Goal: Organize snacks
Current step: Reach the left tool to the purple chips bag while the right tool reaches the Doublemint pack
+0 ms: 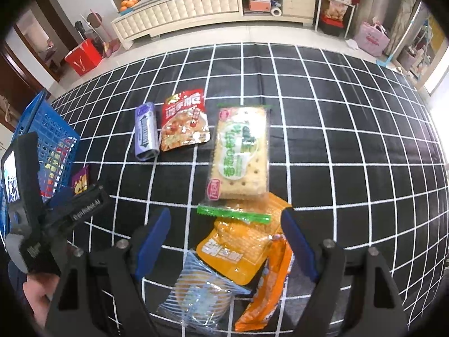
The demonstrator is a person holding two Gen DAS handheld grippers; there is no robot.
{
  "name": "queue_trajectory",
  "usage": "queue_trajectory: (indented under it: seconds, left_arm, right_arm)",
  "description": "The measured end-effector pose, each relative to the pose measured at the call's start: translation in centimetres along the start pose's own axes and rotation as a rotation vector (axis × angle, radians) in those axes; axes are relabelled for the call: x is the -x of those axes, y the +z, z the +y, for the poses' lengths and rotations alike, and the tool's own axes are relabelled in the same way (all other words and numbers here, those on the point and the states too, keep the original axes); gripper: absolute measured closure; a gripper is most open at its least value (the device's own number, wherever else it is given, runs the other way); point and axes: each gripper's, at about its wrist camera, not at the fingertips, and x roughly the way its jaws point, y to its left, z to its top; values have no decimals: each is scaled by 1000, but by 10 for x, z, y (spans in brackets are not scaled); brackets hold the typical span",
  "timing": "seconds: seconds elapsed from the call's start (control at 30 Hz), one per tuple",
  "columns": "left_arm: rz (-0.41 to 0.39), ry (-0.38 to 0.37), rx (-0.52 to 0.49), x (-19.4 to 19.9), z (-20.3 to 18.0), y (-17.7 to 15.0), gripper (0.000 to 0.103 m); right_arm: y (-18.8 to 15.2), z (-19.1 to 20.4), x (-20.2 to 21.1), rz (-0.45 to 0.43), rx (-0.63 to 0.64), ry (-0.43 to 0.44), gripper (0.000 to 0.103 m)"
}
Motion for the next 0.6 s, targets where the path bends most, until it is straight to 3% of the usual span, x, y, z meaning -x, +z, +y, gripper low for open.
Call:
queue_trajectory:
  seconds: [0.2,0.3,0.47,0.6]
  left_arm:
    - [36,-14,17,-2,-2,5,14]
    - [9,-35,-35,4,-13,1,25]
    - [-4,-131,-99,11,-32,-4,28]
    - [-32,-85,-91,17,-30,-5,27]
  right_arm:
    - [4,2,-3,-1,-4,7,19]
    - [3,3,-4,1,-3,8,19]
    - [2,-1,-1,-2,-10,1,19]
    - [5,-2,1,-7,-8,-3,19]
